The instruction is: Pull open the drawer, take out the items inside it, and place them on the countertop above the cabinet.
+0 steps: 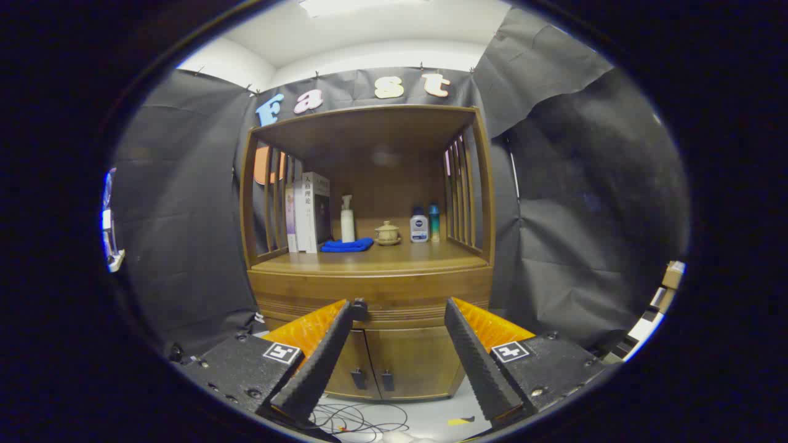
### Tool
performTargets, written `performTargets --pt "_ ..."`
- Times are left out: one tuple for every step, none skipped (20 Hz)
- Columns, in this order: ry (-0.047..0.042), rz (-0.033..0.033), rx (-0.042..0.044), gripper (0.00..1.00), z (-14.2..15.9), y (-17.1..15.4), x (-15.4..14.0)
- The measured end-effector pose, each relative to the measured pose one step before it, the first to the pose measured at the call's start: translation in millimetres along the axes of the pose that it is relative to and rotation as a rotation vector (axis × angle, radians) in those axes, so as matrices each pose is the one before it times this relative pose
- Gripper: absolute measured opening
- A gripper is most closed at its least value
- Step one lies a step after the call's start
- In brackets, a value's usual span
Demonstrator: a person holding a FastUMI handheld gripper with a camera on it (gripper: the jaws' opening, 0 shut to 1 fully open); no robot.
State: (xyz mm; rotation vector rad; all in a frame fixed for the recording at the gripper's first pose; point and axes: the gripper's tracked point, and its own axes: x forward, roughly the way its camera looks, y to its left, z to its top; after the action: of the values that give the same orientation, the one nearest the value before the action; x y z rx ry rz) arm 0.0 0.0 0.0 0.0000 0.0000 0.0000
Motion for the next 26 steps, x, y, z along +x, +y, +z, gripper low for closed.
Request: performTargets --pt "0.00184 -0.00685 -0.00511 0.98 -0.52 -2.78 -0.23" --pt "0.00067 -0.00342 -0.00275 0.98 0.64 -0.73 -0.45" --pt "-0.00148 -0.00064 0.00203 0.98 0.11 0.38 0.21" --pt "0.00053 0.00188 0.00347 0.98 -0.08 1.07 0.42" --pt "0.00673 0.00052 -0.00052 0.98 -1.71 0.22 0.21" --pt "0.00066 -0.00164 -0.00038 0.98 -0.5 -0.19 -0.31" --pt "-0.00466 -0.00191 -0.00187 0.98 2.63 -0.78 -1.12" --pt "-0.00034 -0.00204 -0.0019 0.98 2.02 0.16 -0.79" --pt "-0.00524 -0.00003 0.00038 0.98 1.2 0.0 -0.94" --pt "-0.00627 -0.00022 0.00062 0.98 3.68 0.36 -2.06" --pt "-0.01031 0.00108 0.00175 0.98 2.47 0.25 -1.61" --pt "-0.00462 0.00139 0.00041 0.98 1.56 0.87 -1.17" --pt "-0.00144 0.00165 -0.00063 0.98 0.96 0.69 -0.99" --pt "-0.00454 0.00077 -0.00029 0.98 0.95 0.59 -0.63" --pt "-0.00236 -0.00158 -0.00244 0.98 1.83 0.24 0.23" --pt "-0.00007 -0.00232 -0.00254 0.98 0.39 -1.04 0.57" --pt "0.00387 -0.00088 -0.00087 0.98 -1.53 -0.44 1.42" --pt "0.0102 0.00304 -0.00279 0.98 -3.03 1.3 1.89" --pt "0.0056 0.00008 -0.00021 0.98 -1.34 0.25 3.03" --pt "0.00157 -0.00135 0.00185 0.98 -0.13 0.81 3.27" --pt "0.00504 0.00235 -0.00069 0.98 -1.84 2.13 5.69" --pt "0.00088 0.00237 -0.00072 0.98 -1.03 3.14 6.75" --pt "0.00659 0.00152 0.00034 0.98 -1.33 2.94 8.19" --pt "0.00222 0.00336 0.00314 0.98 -0.46 3.93 9.17" --pt "0.00157 0.00858 0.00521 0.98 -1.39 5.56 9.66" --pt "0.00525 0.00915 -0.00228 0.98 -1.28 6.39 11.78"
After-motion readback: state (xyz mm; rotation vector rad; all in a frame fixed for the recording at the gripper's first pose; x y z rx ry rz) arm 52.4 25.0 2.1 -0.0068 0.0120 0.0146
